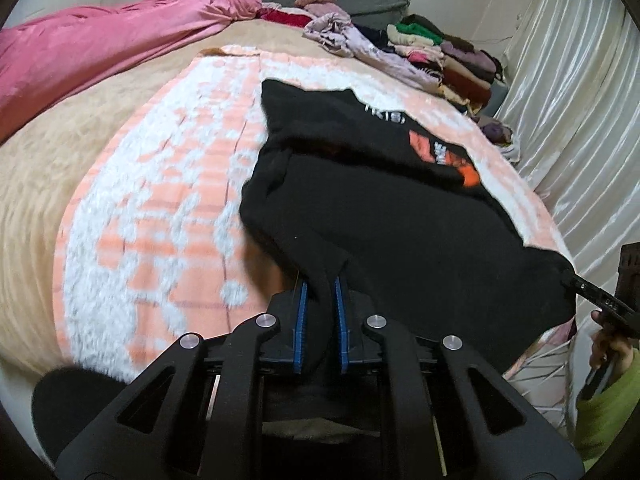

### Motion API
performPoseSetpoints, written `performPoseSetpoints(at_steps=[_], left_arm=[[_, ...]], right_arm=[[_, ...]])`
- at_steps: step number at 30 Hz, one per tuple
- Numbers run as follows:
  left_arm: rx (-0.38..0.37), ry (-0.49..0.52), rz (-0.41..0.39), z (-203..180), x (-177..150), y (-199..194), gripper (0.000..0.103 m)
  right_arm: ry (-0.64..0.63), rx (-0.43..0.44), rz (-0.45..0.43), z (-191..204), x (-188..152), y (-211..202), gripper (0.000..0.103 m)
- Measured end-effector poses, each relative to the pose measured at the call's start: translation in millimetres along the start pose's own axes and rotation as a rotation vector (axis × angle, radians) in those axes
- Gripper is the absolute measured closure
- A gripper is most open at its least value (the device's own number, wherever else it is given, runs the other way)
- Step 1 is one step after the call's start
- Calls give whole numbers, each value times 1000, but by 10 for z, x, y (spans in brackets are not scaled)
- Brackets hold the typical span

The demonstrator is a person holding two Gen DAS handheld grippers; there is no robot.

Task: Fold small clothes
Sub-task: 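Lift the hem with both tools and fold it toward the collar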

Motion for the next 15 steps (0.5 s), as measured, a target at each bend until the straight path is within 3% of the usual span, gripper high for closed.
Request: performPoseSetpoints(at_steps=[15], left_arm=[[3, -75, -88, 78, 950, 81, 98]], right_arm=[[-4, 9, -159, -156, 908, 206, 96]])
Point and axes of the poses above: each gripper's, at about its wrist camera, not at the fingertips, and y roughly the way its jaws point, z to its left, x to its top, the point moved 7 cm from there along y, roughly the way its jaws point, and after that the axes turned 9 degrees about x, right-handed, at the moved point
